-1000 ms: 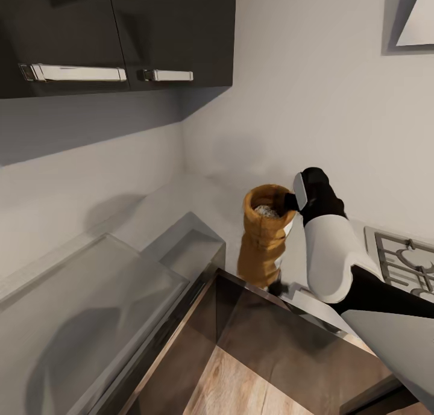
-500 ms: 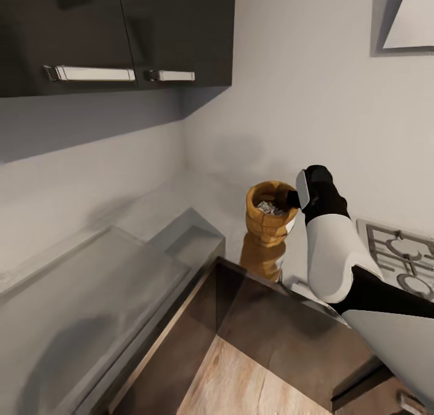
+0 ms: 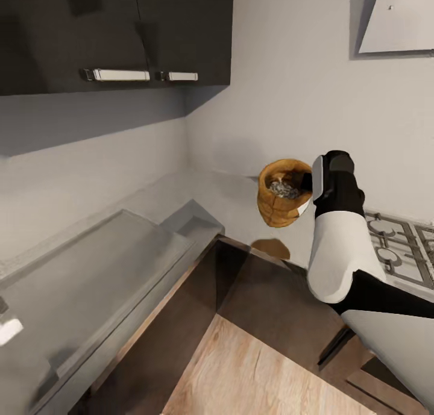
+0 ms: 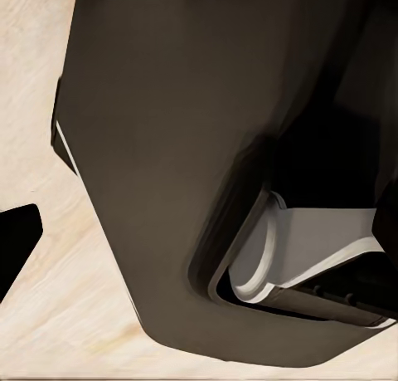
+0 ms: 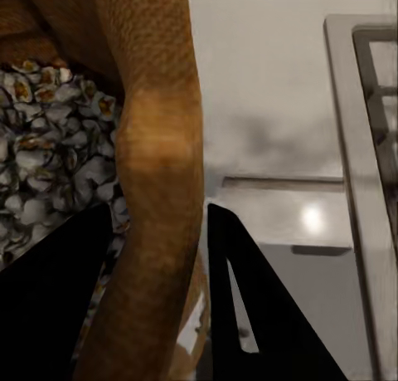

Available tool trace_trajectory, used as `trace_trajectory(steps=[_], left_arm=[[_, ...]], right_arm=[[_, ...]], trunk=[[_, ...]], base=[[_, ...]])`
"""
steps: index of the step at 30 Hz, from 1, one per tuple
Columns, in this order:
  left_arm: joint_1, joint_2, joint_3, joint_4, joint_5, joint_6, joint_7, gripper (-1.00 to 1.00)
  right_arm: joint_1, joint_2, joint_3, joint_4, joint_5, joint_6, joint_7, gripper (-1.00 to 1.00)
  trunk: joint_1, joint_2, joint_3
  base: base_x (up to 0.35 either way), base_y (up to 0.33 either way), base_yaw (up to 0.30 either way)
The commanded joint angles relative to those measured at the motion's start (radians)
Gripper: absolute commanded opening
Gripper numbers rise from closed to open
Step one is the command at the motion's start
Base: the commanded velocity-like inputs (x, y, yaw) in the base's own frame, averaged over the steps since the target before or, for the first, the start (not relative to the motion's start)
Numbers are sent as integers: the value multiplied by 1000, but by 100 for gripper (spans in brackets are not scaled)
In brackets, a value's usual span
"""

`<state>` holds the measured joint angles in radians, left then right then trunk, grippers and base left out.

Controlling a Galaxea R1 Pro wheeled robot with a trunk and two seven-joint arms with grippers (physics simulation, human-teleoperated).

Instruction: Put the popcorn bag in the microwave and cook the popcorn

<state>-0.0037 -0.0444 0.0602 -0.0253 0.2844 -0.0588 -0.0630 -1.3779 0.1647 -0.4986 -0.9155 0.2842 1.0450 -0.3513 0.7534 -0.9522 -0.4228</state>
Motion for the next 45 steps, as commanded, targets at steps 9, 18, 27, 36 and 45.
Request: trace_trajectory(steps=[9,18,27,36,45], left_arm=[[0,0,5,1,4,-3,-5,100],[0,0,4,1,4,-3,-5,100],[0,0,6,1,4,-3,-5,100],[0,0,6,1,4,-3,-5,100],[0,1,6,1,4,-3,-5,100]], right_arm=[[-1,-1,-3,5,5,2,-8,-100],[-1,-15,-3,13,11,2,-11,-100],[-1,-16,-3,15,11,2,-11,-100],[35,-16,-3,13,6,2,-11,-100],[87,-11,-3,12,7,2,-11,-100]], trunk=[[-1,-1,-1],[-1,-1,-1],[-1,-1,-1],[-1,-1,10],[-1,-1,24]], base=[[-348,0,0],[-348,0,0],[-347,0,0],[-348,0,0],[-318,0,0]])
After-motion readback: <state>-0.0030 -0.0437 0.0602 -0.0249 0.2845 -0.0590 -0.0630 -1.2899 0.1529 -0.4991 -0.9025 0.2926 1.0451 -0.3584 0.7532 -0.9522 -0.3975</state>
